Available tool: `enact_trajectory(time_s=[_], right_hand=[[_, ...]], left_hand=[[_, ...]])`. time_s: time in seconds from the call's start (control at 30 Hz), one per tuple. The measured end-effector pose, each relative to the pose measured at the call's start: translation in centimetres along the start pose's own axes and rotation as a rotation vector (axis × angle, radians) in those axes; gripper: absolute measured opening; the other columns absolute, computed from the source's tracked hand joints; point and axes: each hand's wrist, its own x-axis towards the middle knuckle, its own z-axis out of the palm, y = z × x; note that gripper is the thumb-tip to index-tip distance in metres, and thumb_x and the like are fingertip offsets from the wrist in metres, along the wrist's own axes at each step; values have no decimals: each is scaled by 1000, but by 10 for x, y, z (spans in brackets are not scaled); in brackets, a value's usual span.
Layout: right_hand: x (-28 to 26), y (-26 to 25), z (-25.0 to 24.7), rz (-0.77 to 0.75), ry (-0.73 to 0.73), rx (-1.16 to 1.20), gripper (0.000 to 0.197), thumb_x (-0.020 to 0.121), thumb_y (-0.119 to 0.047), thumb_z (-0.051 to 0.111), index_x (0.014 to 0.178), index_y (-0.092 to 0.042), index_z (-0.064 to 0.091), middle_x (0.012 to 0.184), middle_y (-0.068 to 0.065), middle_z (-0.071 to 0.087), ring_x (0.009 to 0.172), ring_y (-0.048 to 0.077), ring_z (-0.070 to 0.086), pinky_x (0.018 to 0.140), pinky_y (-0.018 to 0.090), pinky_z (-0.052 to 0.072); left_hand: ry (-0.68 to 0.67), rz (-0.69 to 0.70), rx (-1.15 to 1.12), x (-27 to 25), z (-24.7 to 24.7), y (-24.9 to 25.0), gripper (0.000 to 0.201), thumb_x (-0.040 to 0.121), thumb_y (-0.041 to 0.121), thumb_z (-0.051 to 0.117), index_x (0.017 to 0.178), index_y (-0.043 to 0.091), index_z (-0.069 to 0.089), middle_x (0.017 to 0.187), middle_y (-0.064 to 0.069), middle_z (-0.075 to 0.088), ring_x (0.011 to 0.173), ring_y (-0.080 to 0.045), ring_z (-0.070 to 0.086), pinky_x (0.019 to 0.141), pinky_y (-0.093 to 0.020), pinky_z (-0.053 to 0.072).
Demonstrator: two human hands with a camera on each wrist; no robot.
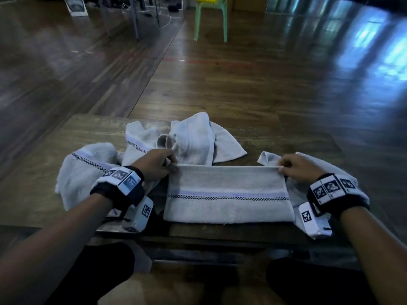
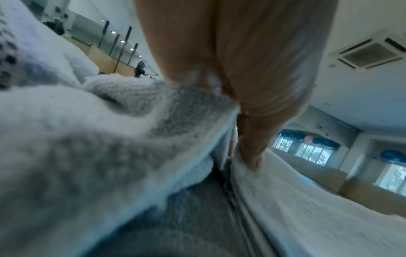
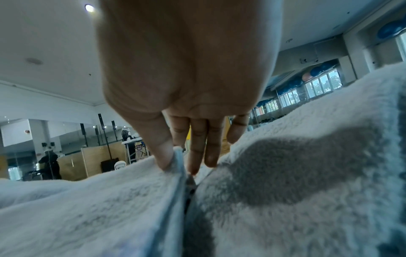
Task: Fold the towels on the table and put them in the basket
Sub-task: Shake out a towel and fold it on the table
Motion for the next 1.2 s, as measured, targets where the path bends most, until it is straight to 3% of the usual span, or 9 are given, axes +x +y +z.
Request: enact_trajectory(time_s=[0.17, 0.2, 0.3, 0.4, 0.53, 0.67, 0.83, 1.03, 1.2], right_hand=[[4, -6, 11, 2, -74, -12, 20, 85, -14, 58, 70, -26, 53, 73, -9, 57, 76, 15, 54, 74, 32, 40], [4, -7, 12, 1, -79, -9, 19, 86, -13, 58, 72, -25, 54, 74, -9, 57, 77, 16, 55, 75, 33, 42], [5, -5, 12, 16, -74, -48, 10, 85, -22, 56, 77, -28, 57, 78, -13, 60, 83, 15, 57, 93, 48, 40], [6, 1, 13, 8, -86, -88, 9, 86, -27, 54, 78, -32, 55, 82, -14, 60, 87, 14, 56, 98, 55, 35], [-4, -6, 10, 10, -25, -91, 8, 86, -25, 56, 81, -31, 57, 80, -20, 58, 89, 11, 54, 103, 51, 30], [-12, -11, 2, 21, 50, -49, 10, 80, -18, 62, 81, -28, 61, 87, -11, 65, 97, 17, 55, 95, 38, 30], [-26, -18, -9, -45, 83, -21, 24, 75, -13, 68, 73, -32, 54, 78, -18, 57, 90, 14, 57, 97, 41, 35], [-47, -12, -8, -133, 140, -43, 34, 79, -16, 69, 108, -29, 58, 94, -7, 61, 90, 8, 54, 86, 31, 25], [-61, -11, -8, -151, 152, -82, 20, 79, -18, 69, 85, -33, 58, 92, -8, 62, 92, 12, 56, 94, 41, 34]], left_hand=[[-79, 7, 111, 2, 4, 1, 13, 83, 16, 63, 96, 16, 63, 89, -3, 60, 81, -19, 54, 70, -30, 44], [-72, 2, 139, 3, 6, 0, 13, 82, 18, 63, 95, 18, 62, 91, -4, 60, 84, -21, 56, 72, -32, 46], [-68, -6, 234, 1, 9, 4, 11, 82, 23, 62, 93, 22, 61, 95, -5, 60, 90, -25, 56, 75, -34, 47], [-83, 5, 306, 0, 12, 11, 10, 85, 24, 58, 93, 21, 59, 95, -5, 58, 95, -23, 50, 76, -31, 33], [-86, 5, 330, 2, 6, 15, 7, 85, 23, 56, 91, 22, 59, 97, 1, 62, 100, -20, 50, 78, -32, 28], [-43, 5, 268, -1, -6, 18, 12, 84, 27, 61, 95, 22, 65, 100, 5, 65, 98, -16, 54, 82, -32, 34], [2, 33, 185, -11, -14, 16, 12, 83, 29, 65, 93, 23, 68, 94, 7, 67, 82, -12, 54, 73, -28, 37], [17, 43, 148, -24, -14, 17, 13, 82, 26, 67, 93, 24, 72, 92, 8, 69, 83, -13, 61, 74, -27, 47], [28, 60, 101, -30, -13, 12, 15, 80, 19, 69, 92, 24, 73, 90, 6, 70, 80, -12, 60, 74, -30, 50]])
